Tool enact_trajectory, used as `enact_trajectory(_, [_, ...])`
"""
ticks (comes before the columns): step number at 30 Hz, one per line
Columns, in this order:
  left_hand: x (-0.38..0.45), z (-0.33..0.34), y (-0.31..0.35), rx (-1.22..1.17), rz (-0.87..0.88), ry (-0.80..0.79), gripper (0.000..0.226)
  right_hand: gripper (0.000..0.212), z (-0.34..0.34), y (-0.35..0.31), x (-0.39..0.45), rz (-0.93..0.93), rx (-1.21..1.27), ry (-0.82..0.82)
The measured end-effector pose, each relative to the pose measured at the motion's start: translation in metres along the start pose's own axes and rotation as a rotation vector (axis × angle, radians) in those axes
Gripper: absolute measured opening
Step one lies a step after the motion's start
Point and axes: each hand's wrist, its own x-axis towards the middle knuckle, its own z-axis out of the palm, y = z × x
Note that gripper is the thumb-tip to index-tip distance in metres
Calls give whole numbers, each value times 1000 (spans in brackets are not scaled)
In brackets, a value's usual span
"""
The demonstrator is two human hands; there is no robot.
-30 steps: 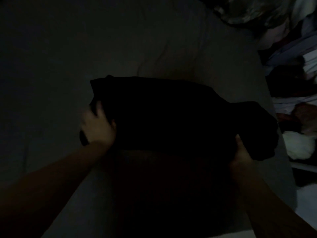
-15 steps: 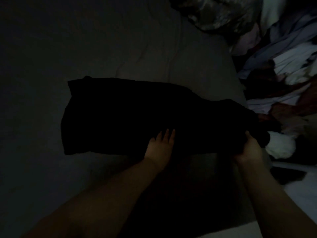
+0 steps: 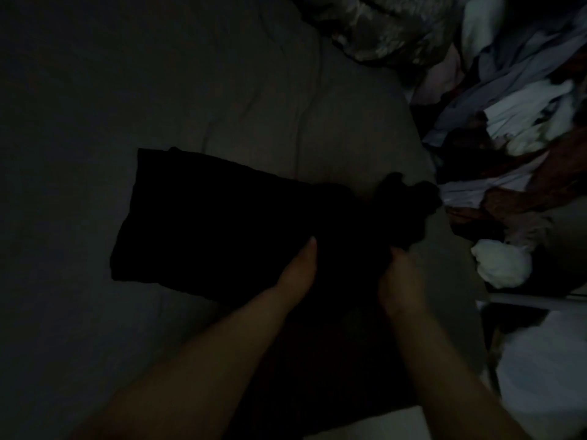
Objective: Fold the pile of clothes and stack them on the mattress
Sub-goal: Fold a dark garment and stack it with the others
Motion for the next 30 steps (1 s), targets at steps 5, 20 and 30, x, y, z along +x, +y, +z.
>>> enact_trajectory(5, [-8, -72, 26, -622, -41, -48, 67, 53, 88, 19, -48, -536, -512, -349])
enact_trajectory(20, [10, -59, -34, 372, 82, 665, 68, 66, 50, 51, 11, 171, -257, -79])
enact_trajectory(30, [6, -29, -48, 1159, 562, 357, 57, 27, -15, 20, 10, 218, -113, -72])
